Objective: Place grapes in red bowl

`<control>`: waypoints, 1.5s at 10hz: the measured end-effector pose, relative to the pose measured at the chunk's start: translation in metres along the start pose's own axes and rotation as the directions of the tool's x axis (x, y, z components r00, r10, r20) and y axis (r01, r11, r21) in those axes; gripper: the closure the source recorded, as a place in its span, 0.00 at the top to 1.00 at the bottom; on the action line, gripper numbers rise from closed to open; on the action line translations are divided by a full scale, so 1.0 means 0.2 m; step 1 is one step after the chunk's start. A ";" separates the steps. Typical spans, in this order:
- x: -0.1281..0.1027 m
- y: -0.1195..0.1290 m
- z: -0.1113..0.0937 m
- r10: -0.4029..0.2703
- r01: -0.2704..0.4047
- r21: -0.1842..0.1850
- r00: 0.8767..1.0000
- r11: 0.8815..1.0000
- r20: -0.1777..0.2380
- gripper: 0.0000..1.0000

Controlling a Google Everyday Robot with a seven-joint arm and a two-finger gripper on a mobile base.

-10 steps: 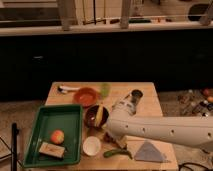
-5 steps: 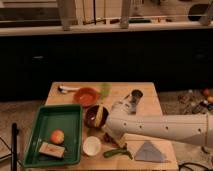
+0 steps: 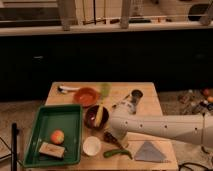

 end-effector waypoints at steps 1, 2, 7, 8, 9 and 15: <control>0.01 0.01 0.01 0.002 -0.002 -0.007 1.000 1.000 0.003 0.80; 0.03 0.01 0.04 0.006 -0.006 -0.020 1.000 1.000 0.011 0.79; 0.06 0.02 0.08 0.004 -0.003 -0.035 1.000 0.999 0.026 0.35; 0.06 0.02 0.07 0.005 -0.005 -0.032 1.000 0.999 0.027 0.25; 0.06 0.01 0.07 0.005 -0.004 -0.026 1.000 1.000 0.027 0.15; 0.09 0.04 -0.06 0.031 -0.031 0.003 0.999 1.000 0.032 0.00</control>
